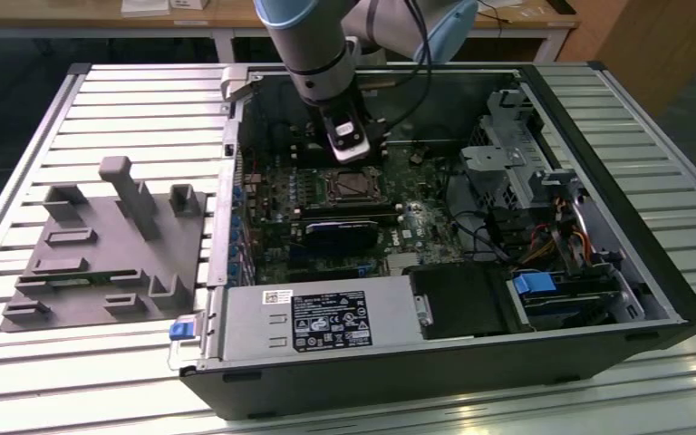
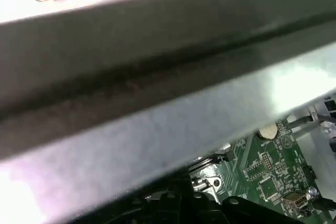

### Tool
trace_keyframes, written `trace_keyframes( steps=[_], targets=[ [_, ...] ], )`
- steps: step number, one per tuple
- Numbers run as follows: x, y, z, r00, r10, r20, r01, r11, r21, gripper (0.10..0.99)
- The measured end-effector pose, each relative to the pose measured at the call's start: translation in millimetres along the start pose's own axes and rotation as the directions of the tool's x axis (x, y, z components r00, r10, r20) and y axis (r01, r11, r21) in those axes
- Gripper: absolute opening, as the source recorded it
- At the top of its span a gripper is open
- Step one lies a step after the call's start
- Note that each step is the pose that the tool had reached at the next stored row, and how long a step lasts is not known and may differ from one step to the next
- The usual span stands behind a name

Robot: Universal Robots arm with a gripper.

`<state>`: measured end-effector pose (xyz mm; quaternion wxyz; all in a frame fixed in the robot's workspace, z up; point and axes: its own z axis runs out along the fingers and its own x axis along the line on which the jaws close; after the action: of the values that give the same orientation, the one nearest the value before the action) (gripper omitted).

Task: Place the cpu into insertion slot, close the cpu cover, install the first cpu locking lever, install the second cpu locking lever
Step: 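Install the first cpu locking lever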

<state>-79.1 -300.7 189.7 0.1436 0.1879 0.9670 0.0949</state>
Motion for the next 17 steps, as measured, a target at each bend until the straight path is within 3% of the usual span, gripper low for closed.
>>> trace_keyframes(
  steps=[12,17],
  targets=[
    [-2.3,-0.4,1.8,1.0,-0.001,-0.0001,0.001,1.0,0.0,0.102],
    [-3.8,1.0,-3.7,1.0,-0.001,-0.0002,0.001,1.0,0.0,0.102]
  ],
)
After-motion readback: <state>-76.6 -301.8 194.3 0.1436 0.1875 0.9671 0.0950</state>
